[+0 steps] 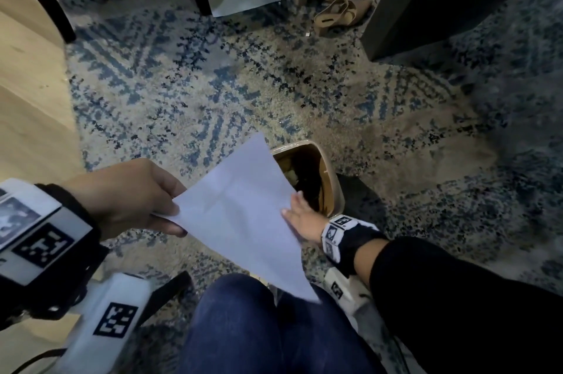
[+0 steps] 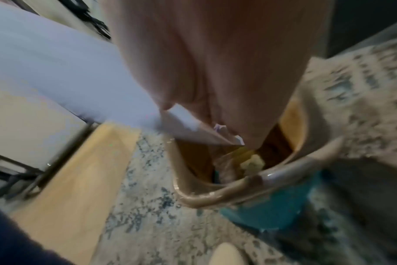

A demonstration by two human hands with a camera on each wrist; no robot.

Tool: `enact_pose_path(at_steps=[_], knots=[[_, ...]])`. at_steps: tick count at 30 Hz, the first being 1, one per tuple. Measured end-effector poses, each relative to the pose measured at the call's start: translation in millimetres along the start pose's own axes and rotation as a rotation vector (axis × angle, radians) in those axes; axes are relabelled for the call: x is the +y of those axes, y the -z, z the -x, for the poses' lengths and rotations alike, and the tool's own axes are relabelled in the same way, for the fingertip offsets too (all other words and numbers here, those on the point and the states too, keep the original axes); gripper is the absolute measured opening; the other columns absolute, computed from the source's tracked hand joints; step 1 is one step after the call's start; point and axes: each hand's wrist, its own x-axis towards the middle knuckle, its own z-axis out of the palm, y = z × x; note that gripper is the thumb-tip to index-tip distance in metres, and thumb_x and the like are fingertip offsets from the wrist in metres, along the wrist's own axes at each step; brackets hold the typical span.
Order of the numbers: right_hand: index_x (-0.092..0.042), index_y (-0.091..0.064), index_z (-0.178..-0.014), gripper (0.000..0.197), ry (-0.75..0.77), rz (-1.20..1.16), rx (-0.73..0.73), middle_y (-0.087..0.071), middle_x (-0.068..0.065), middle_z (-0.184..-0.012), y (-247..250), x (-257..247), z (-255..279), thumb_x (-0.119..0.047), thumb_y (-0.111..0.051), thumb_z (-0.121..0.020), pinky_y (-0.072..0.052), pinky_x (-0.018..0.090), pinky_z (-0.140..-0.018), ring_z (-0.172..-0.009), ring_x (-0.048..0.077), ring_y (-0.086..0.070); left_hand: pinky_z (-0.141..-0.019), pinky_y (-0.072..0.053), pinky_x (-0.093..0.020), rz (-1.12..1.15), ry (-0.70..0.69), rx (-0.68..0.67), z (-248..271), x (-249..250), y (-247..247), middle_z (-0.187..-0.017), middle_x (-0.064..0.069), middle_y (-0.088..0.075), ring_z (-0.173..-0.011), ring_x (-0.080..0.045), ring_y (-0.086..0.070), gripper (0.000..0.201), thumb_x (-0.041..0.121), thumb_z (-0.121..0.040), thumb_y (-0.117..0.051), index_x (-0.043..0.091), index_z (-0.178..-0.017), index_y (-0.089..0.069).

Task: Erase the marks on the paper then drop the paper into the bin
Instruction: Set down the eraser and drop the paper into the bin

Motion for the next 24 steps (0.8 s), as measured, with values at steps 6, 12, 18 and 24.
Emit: enact_pose_path(at_steps=[6,12,18,24], knots=[[-0.030,0.012,-0.150,0.068,0.514,-0.104,0.106,0.024,-0.010,-0.156,-8.2,-58.8,31.4,-0.047,-0.030,-0.099,0.009,0.027,-0.115,-0.141,0.007,0.023,-0.043,-0.054,-0.020,0.028,-0.007,-0.093,1.6,5.6,-7.3,-0.086,-0.034,-0.068,-0.050,-0.019,-0.066,0.028,-0.022,-0.079,-0.045,-0.008,-0.085,-0.069],[-0.014,0.010,-0.151,0.066,-0.007,-0.018,0.005,0.020,0.002,-0.158,-1.6,0.3,-3.9,-0.042,-0.025,-0.103,0.003,0.035,-0.117,-0.147,0.022,0.012,-0.041,-0.053,-0.022,0.054,-0.017,-0.118,5.2,-1.1,10.1,-0.058,-0.018,-0.071,-0.047,-0.020,-0.066,0.040,-0.022,-0.078,-0.046,0.004,-0.067,-0.074],[-0.026,0.017,-0.147,0.065,0.456,-0.013,0.036,0.023,-0.004,-0.156,-7.0,-52.2,34.1,-0.041,-0.027,-0.102,0.010,0.025,-0.113,-0.142,0.007,0.020,-0.040,-0.053,-0.022,0.045,-0.022,-0.174,0.6,-4.0,3.5,-0.057,-0.016,-0.070,-0.045,-0.019,-0.065,0.033,-0.022,-0.080,-0.042,-0.001,-0.077,-0.069],[-0.015,0.008,-0.151,0.064,0.104,-0.090,-0.040,0.015,0.001,-0.159,-11.9,-11.9,3.5,-0.041,-0.025,-0.103,0.005,0.029,-0.118,-0.147,0.018,0.010,-0.041,-0.053,-0.025,0.129,-0.020,-0.232,0.1,-9.5,14.5,-0.065,-0.018,-0.072,-0.049,-0.021,-0.066,0.026,-0.014,-0.065,-0.055,0.004,-0.075,-0.072]])
